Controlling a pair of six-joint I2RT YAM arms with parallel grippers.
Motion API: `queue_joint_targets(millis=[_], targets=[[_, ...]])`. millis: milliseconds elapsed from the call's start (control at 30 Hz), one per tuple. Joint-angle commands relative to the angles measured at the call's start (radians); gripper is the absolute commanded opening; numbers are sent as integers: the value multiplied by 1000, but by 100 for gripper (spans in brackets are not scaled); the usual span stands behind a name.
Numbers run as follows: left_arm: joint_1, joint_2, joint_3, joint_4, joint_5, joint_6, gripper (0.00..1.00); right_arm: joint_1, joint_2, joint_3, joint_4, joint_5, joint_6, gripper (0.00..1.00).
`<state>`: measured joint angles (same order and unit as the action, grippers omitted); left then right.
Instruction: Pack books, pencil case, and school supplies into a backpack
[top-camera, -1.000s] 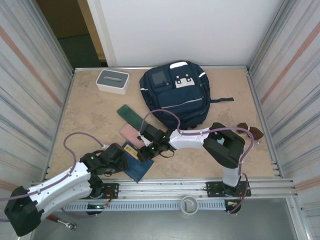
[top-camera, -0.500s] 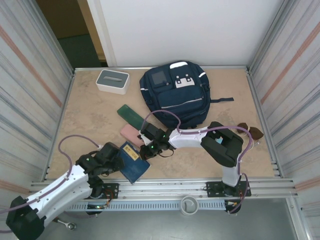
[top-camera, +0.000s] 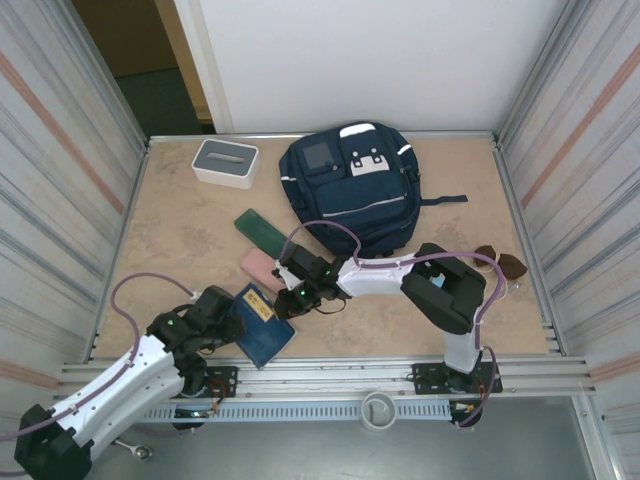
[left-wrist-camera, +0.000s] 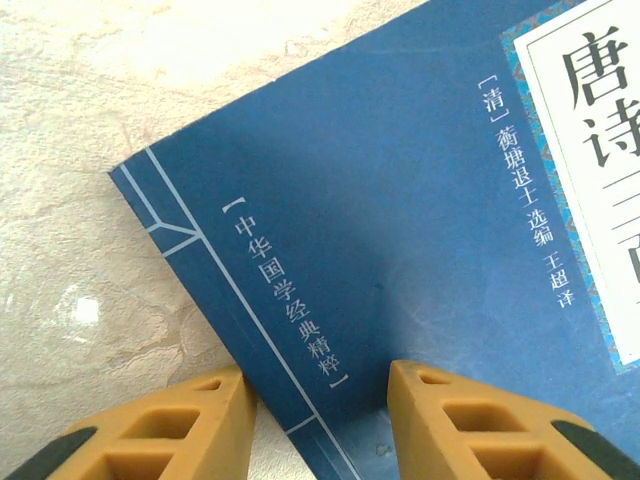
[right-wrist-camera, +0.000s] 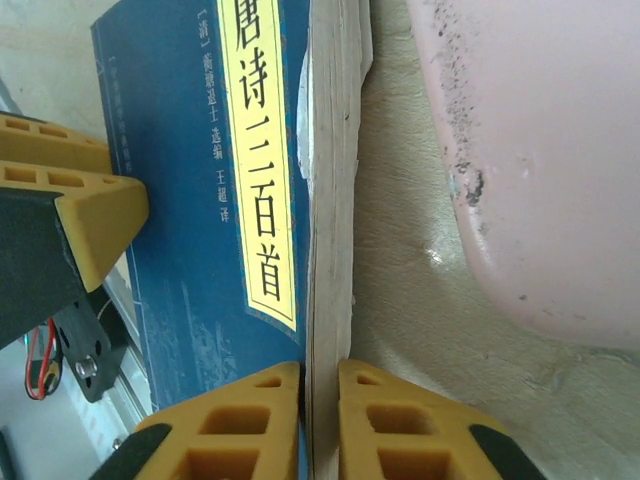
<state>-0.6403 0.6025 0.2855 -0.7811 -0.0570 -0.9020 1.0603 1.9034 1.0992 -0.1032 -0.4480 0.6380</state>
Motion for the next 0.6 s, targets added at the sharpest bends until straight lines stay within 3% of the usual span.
queue_joint_targets(millis=[0, 200, 333, 567], targets=[[-1, -11, -18, 126, 67, 11, 39, 38, 39, 48, 104, -106, -1, 18], [-2, -27, -2, 105, 54, 21, 39, 41, 57, 62, 100, -83, -14, 13], [-2, -55, 12, 78, 37, 21, 39, 42, 63, 83, 97, -87, -19, 0], [-1, -111, 32, 30, -70, 15, 42, 27, 34, 68, 85, -45, 2, 0]])
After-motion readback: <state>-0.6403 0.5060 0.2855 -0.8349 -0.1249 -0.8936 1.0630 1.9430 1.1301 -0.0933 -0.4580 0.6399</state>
